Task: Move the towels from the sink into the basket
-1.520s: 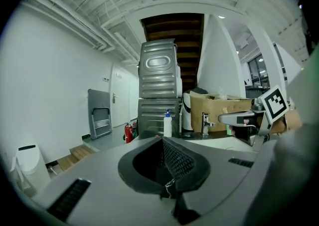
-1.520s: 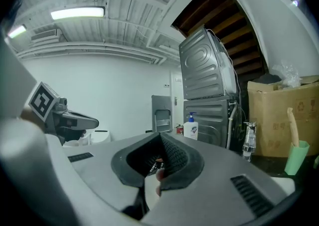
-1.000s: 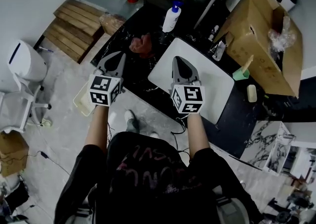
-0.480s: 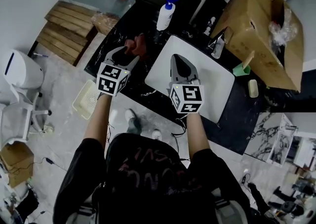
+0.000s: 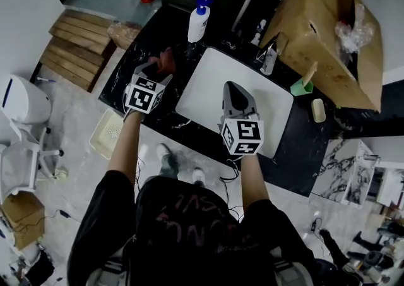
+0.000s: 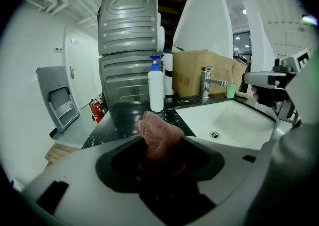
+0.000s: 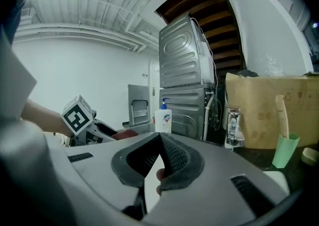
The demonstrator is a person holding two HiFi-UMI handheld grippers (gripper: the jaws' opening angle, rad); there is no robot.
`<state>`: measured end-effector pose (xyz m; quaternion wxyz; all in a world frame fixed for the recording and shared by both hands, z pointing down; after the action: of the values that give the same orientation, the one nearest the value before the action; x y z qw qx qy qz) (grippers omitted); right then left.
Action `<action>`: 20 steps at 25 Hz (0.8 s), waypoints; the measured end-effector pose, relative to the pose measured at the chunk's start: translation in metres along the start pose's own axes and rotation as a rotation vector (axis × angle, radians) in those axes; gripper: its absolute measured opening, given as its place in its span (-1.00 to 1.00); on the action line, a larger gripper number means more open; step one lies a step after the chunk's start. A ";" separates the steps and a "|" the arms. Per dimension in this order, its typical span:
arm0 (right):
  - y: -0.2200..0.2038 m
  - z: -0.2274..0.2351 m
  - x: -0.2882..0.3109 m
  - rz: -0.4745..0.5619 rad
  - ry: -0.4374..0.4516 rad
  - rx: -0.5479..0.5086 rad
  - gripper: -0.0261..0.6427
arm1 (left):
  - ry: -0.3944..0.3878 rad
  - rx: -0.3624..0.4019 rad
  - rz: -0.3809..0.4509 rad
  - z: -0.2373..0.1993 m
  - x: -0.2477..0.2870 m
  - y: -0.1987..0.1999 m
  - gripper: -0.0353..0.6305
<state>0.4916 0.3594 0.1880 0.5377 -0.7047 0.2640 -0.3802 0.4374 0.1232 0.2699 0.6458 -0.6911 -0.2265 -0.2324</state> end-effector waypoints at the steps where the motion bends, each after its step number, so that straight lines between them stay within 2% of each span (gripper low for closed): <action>1: -0.001 0.002 -0.001 -0.003 -0.003 0.001 -0.88 | 0.000 -0.004 -0.006 0.000 0.001 -0.001 -0.14; 7: -0.006 0.007 -0.006 -0.008 0.001 -0.001 -0.88 | 0.018 -0.028 -0.002 0.003 -0.001 -0.001 -0.55; 14: -0.001 0.001 -0.013 0.022 0.033 -0.012 -0.88 | 0.050 -0.057 0.099 0.011 -0.031 0.011 -0.60; 20: 0.006 -0.005 -0.020 0.056 0.065 -0.003 -0.88 | 0.083 -0.053 0.195 0.022 -0.073 0.030 -0.62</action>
<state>0.4757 0.3707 0.1777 0.5382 -0.6853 0.3014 -0.3872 0.3984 0.1426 0.2002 0.6559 -0.7164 -0.1248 -0.2027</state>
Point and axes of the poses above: the fingertips, and each gripper's own axes: x forward along the fingers, z to its right, y out of its top, the point moved 5 cm from there along -x, backward along the fingers, and after that the axes turned 8 degrees about -x, right-handed, at the moved point
